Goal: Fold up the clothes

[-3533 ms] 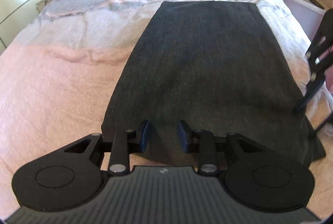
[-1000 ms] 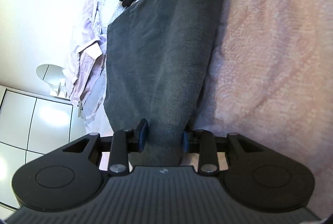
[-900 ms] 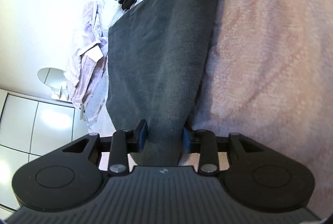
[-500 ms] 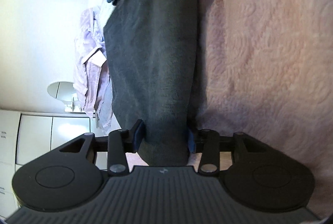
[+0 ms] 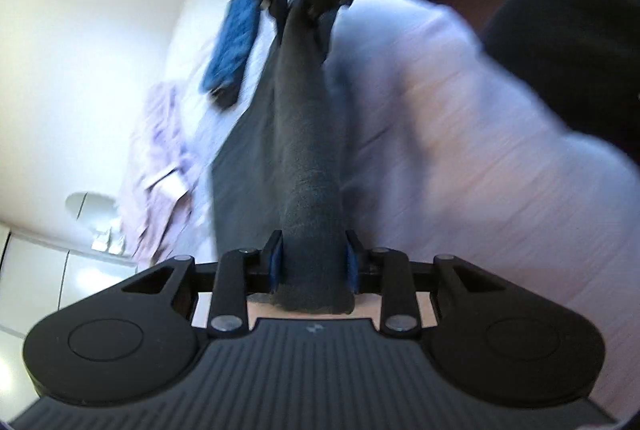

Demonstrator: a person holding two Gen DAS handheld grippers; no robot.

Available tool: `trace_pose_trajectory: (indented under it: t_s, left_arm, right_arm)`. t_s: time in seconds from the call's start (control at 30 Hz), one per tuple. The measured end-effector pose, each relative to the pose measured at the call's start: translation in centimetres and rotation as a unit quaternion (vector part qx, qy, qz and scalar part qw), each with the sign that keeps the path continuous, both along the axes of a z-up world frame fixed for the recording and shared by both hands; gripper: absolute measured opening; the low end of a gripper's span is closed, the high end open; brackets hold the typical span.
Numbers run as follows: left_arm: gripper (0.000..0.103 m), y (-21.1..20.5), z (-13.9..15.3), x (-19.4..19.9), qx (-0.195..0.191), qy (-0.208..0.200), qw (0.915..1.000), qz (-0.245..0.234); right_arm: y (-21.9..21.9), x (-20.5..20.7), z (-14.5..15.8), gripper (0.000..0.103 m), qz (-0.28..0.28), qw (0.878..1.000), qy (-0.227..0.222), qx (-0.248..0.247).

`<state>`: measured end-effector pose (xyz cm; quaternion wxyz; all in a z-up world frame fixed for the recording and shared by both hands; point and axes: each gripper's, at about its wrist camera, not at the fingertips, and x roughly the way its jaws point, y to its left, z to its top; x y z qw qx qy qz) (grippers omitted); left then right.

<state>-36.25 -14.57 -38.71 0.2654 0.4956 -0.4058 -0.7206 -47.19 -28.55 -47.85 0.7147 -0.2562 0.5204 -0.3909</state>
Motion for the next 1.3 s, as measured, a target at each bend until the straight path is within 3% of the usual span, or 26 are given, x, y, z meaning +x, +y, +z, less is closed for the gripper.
trace_pose_trajectory:
  t_s: [0.17, 0.3, 0.33, 0.43, 0.47, 0.67, 0.87, 1.3]
  left_arm:
    - [0.031, 2.2, -0.8, 0.4, 0.019, -0.020, 0.9995, -0.013]
    - [0.036, 2.7, 0.4, 2.4, 0.048, -0.005, 0.9988, 0.007]
    - [0.037, 2.8, 0.6, 2.7, 0.050, -0.001, 0.9987, 0.013]
    - [0.038, 3.1, 0.7, 3.5, 0.053, 0.002, 0.9982, 0.030]
    - [0.038, 3.1, 0.6, 3.7, 0.055, 0.001, 0.9979, 0.034]
    - [0.039, 1.9, 1.1, 5.3, 0.068, 0.020, 0.9952, 0.068]
    - [0.041, 0.9, 0.9, 6.5, 0.070, 0.026, 0.9944, 0.075]
    - [0.042, -0.4, -0.2, 8.3, 0.073, 0.031, 0.9932, 0.085]
  right_arm:
    - [2.1, 0.1, 0.3, 0.015, -0.002, 1.000, -0.015, 0.005]
    - [3.8, 0.3, 0.5, 0.020, -0.003, 1.000, -0.028, 0.008]
    - [4.2, 0.4, 0.6, 0.026, -0.003, 0.999, -0.031, 0.009]
    - [5.5, 0.5, 0.8, 0.062, -0.004, 0.999, -0.040, 0.012]
    - [5.7, 1.4, 1.1, 0.065, 0.005, 0.999, -0.047, 0.013]
    - [5.6, 7.2, 1.4, 0.065, 0.046, 0.996, -0.067, 0.026]
    - [4.6, 10.8, -0.6, 0.065, 0.062, 0.996, -0.033, 0.048]
    - [0.9, 12.7, -3.2, 0.064, 0.050, 0.998, -0.021, 0.045]
